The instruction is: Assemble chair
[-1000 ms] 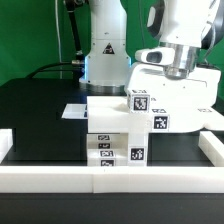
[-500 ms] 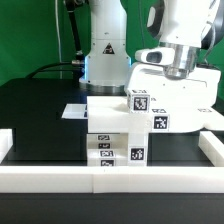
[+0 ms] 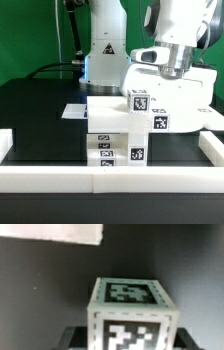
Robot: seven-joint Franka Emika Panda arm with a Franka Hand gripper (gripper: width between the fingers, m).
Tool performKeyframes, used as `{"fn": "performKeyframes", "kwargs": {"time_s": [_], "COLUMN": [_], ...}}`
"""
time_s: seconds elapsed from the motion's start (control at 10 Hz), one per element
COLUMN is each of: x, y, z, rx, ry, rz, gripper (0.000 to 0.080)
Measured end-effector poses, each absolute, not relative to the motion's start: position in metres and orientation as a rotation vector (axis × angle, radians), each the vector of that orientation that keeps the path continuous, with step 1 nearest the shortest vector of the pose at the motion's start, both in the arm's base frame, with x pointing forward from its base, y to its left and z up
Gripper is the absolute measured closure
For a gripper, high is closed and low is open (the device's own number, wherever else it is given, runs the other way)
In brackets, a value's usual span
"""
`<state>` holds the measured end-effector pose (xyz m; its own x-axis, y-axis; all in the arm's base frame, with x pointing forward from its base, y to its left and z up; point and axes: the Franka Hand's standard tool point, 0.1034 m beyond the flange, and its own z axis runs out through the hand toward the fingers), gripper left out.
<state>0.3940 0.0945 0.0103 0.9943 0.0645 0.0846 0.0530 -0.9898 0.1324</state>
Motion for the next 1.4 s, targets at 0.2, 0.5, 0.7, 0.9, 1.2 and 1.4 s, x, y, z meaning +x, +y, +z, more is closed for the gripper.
{"fn": "performKeyframes", "kwargs": {"time_s": [0.2,0.5,0.7,0.9,1.2,1.4], "x": [0.402,0.410,0.414,0.424,0.423,0.434], "y": [0.085,0.081,0.085,0.083,0.081,0.065], "z": [0.020,0.050,0.075,0.096,0.093,0.099], "rx": [3.018,3.082,3.135,3.172,3.163,3.166], "ry": [0.069,0.004,-0.048,-0.105,-0.104,0.022], "rz": [0.134,0.080,0.047,0.045,0.050,0.057], "gripper": [0.0519,0.0519,0.0519,0.0519,0.0519,0.0519]}}
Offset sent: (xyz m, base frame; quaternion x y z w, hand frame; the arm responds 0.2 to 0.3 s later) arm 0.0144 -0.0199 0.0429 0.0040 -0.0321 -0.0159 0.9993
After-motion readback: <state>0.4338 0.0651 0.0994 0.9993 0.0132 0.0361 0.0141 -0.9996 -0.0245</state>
